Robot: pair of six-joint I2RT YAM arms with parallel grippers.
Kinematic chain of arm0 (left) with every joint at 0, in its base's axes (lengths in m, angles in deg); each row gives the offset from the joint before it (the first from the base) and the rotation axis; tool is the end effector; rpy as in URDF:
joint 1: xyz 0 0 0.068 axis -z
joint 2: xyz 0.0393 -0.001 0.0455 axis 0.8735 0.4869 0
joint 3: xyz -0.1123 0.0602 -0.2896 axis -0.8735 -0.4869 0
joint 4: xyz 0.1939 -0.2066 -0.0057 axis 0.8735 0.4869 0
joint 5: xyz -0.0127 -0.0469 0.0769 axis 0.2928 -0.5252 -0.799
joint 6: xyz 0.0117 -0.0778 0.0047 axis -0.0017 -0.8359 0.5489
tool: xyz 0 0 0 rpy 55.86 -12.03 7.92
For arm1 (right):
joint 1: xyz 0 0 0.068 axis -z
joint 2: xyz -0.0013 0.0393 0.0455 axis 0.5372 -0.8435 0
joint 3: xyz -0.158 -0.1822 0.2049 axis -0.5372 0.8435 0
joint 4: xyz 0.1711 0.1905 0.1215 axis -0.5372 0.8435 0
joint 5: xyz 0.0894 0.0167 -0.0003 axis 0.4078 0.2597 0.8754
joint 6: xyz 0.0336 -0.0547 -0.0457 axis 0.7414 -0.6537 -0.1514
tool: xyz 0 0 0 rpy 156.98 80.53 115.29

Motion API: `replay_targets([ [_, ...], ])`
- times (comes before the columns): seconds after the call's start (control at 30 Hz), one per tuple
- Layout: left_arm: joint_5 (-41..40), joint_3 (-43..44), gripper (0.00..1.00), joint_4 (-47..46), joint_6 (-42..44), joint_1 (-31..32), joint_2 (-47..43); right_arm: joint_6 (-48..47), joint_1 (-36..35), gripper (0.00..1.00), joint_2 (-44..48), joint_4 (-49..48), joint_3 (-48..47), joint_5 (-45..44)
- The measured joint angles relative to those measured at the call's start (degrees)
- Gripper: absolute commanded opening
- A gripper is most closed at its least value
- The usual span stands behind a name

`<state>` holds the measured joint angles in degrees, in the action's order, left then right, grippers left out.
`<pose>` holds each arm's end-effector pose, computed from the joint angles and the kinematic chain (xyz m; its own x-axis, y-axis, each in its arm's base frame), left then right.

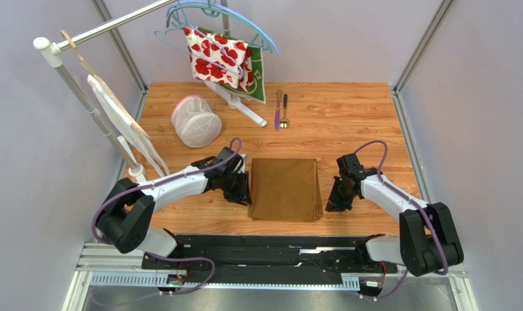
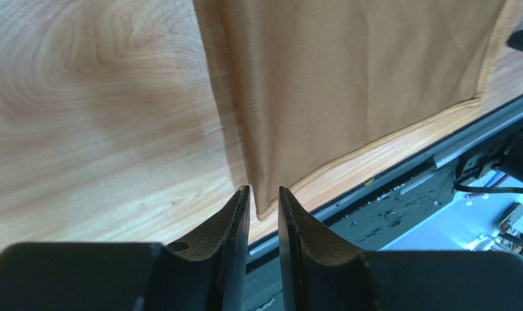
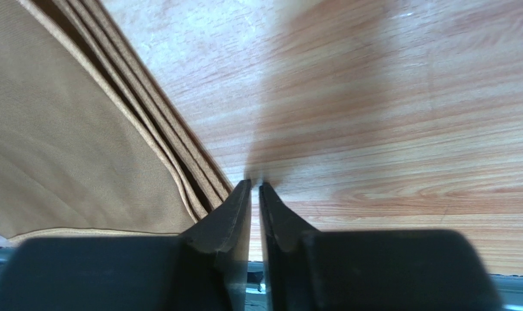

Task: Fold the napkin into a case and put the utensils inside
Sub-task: Smooth out the square-folded napkin at the center of the board.

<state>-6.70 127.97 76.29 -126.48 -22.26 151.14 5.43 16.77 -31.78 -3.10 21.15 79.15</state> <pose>0.2128 -0.1960 0.1827 -0.9815 0.0130 -0.1909 0.1081 0.8608 -0.4973 0.1946 0.0637 0.1475 -0.9312 0.3556 -0.0805 0.3316 0.9178 0.2182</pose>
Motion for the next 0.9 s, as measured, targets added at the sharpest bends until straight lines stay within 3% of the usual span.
replay_targets([
  [0.13, 1.2, -1.2, 0.21, -3.1, -0.4, 0.0, 3.7, 0.0, -0.1, 0.06, -1.3, -0.4, -0.4, 0.7],
  [0.33, 2.8, -2.5, 0.14, -6.9, -2.1, 1.7, 6.6, 2.4, -2.4, 0.06, -1.7, -3.3, 0.1, 3.2],
  [0.47, 4.2, -2.0, 0.12, -9.5, -3.6, 4.0, 9.4, 4.4, -3.1, 0.06, -1.3, -6.1, 1.4, 5.7],
  [0.6, 4.3, -0.1, 0.21, -9.4, -4.1, 5.3, 10.1, 4.5, -3.3, 0.06, -1.2, -5.8, 1.3, 5.4],
  [0.7, 2.6, 1.1, 0.28, -7.4, -3.6, 5.5, 8.7, 4.3, -3.7, 0.15, -1.1, -4.0, 0.5, 3.1],
  [0.73, 1.7, 1.4, 0.29, -6.3, -3.3, 5.5, 7.5, 4.2, -3.8, 0.23, -1.0, -2.8, 0.0, 1.8],
  [0.9, -1.1, 1.7, 0.32, -1.5, -2.2, 5.5, 1.5, 3.7, -3.8, 0.33, 0.4, 2.2, -1.1, -2.4],
])
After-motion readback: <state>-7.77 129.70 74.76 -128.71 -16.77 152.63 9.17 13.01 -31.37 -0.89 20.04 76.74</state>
